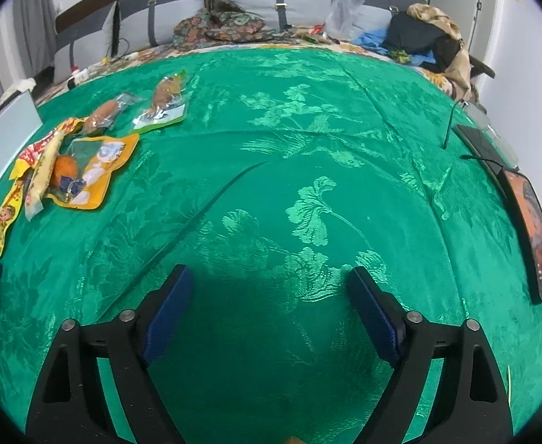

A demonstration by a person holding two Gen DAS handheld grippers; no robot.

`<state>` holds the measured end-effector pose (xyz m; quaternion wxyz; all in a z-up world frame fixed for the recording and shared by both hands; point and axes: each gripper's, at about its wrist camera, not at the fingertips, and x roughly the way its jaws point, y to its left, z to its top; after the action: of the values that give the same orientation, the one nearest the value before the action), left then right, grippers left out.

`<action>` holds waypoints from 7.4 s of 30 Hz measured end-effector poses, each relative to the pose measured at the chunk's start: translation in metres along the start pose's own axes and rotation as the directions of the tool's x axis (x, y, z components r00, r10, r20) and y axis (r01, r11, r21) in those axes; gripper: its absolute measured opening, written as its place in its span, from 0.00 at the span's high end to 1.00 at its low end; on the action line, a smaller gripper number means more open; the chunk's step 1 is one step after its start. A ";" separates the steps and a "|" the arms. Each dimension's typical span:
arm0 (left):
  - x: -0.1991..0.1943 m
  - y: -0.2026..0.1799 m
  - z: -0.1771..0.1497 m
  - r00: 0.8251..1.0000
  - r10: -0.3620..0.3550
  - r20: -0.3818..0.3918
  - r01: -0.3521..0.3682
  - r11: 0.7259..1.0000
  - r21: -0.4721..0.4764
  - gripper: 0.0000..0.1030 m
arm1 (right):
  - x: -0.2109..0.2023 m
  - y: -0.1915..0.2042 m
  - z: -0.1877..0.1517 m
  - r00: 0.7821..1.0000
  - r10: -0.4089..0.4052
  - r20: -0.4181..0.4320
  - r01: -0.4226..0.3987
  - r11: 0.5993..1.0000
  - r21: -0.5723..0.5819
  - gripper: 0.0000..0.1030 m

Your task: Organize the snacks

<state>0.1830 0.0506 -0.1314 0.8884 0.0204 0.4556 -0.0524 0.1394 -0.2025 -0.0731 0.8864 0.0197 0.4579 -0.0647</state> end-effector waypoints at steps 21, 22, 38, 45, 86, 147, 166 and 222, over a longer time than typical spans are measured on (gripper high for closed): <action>0.001 0.000 0.000 1.000 -0.001 0.000 0.001 1.000 0.000 0.00 | 0.001 -0.001 0.001 1.000 0.002 -0.003 -0.002 1.000 0.006 0.12; 0.001 0.000 0.000 1.000 -0.001 0.000 0.001 1.000 0.000 0.00 | 0.001 -0.001 0.001 1.000 0.002 -0.003 -0.002 1.000 0.007 0.12; 0.001 0.001 0.000 1.000 -0.003 0.001 0.003 1.000 0.000 0.00 | 0.001 -0.002 0.001 1.000 0.005 -0.004 -0.005 1.000 0.009 0.11; -0.003 0.011 0.011 0.994 -0.072 -0.085 0.071 0.997 -0.011 0.00 | 0.001 -0.002 0.001 1.000 0.005 -0.004 -0.005 1.000 0.010 0.11; -0.003 0.054 -0.004 0.999 0.003 -0.041 -0.004 1.000 -0.007 0.00 | 0.001 -0.002 0.001 1.000 0.006 -0.005 -0.005 1.000 0.011 0.11; -0.004 0.054 -0.011 1.000 -0.001 0.001 0.001 1.000 -0.001 0.00 | 0.036 0.230 0.087 0.987 0.051 -0.154 -0.090 0.963 -0.256 0.16; -0.028 0.046 -0.010 0.992 -0.074 -0.105 0.083 0.993 0.089 0.51 | -0.014 0.116 0.061 0.843 0.501 -0.198 -0.447 0.856 0.261 0.74; -0.105 0.080 0.002 0.965 -0.249 0.080 0.260 0.948 -0.183 0.00 | -0.021 0.074 -0.008 1.000 -0.007 0.017 0.010 0.980 -0.196 0.28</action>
<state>0.1331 0.1373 -0.0459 0.8845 -0.1259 0.4321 -0.1228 0.1307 -0.1264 -0.0629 0.8874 -0.0703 0.4550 -0.0230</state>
